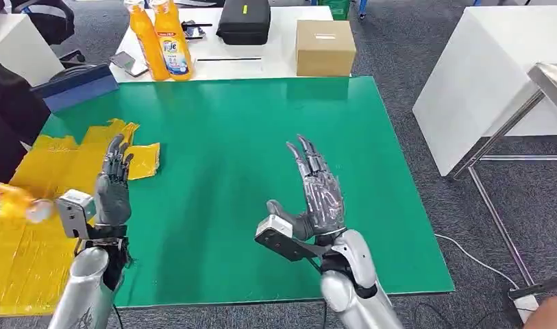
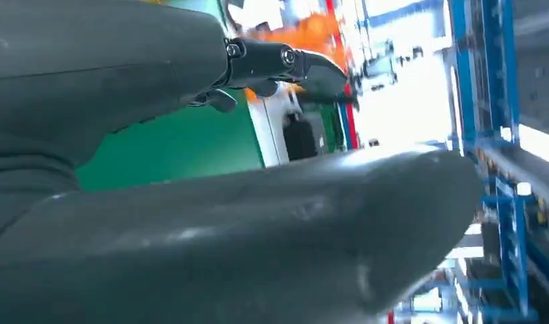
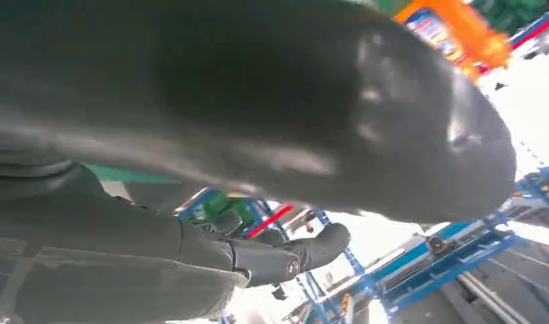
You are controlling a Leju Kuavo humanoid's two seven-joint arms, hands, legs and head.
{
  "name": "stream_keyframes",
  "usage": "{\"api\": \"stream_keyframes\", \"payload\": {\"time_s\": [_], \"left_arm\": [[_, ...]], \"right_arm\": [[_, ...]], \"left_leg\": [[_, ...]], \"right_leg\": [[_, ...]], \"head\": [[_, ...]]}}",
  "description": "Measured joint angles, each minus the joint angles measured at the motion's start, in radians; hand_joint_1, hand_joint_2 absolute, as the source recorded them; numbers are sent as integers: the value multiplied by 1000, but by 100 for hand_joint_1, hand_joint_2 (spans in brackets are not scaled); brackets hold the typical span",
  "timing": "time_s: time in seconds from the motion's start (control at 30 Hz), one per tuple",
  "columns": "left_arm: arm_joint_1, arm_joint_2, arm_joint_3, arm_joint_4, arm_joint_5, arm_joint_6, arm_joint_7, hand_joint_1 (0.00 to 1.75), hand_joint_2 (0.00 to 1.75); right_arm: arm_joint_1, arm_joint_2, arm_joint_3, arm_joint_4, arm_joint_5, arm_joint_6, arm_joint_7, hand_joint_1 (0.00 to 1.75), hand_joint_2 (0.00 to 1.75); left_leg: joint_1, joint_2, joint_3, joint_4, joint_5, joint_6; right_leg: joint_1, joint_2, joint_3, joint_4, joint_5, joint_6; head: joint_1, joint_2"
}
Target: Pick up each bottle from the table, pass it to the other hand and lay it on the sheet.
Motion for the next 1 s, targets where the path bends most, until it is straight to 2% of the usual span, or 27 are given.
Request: {"api": "stream_keyframes", "payload": {"time_s": [0.3,0.53,0.67,1.0], "left_arm": [[-65,-35,-95,34,24,-1,8,0,0],[-70,-36,-100,39,26,-1,8,0,0],[-143,-53,-167,105,43,21,-13,0,0],[-169,-61,-186,132,40,29,-17,0,0]], "right_arm": [[-36,18,50,27,-26,-17,8,0,0],[-40,19,52,32,-26,-19,8,0,0],[-106,56,66,108,-57,-79,-14,0,0],[-125,71,66,143,-77,-88,-28,0,0]], "left_leg": [[0,0,0,0,0,0],[0,0,0,0,0,0],[0,0,0,0,0,0],[0,0,0,0,0,0]], "right_leg": [[0,0,0,0,0,0],[0,0,0,0,0,0],[0,0,0,0,0,0],[0,0,0,0,0,0]], "head": [[0,0],[0,0],[0,0],[0,0]]}}
